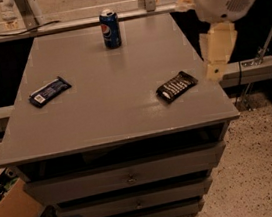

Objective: Move rxbar blueberry near rxbar chocolate

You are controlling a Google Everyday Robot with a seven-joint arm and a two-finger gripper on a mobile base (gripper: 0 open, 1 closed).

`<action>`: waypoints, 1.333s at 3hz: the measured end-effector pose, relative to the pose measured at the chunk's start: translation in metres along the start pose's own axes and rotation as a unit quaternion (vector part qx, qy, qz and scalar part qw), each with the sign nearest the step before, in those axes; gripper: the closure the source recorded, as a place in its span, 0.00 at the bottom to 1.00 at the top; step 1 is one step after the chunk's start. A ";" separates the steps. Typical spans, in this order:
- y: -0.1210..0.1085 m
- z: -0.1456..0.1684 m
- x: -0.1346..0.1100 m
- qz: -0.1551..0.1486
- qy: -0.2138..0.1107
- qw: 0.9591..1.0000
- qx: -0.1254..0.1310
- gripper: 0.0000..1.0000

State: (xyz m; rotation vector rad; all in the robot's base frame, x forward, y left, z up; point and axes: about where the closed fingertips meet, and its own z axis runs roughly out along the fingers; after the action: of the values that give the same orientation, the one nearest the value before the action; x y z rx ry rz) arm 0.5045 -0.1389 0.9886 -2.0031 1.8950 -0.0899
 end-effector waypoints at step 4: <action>-0.018 0.063 -0.102 -0.133 -0.102 0.984 -0.062 0.00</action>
Offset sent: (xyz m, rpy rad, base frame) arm 0.0217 0.1466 -0.0387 0.0920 0.0974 0.4012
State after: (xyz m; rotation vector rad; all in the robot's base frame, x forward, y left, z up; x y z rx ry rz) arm 0.5318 -0.0245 0.9576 -2.2442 1.5344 0.1598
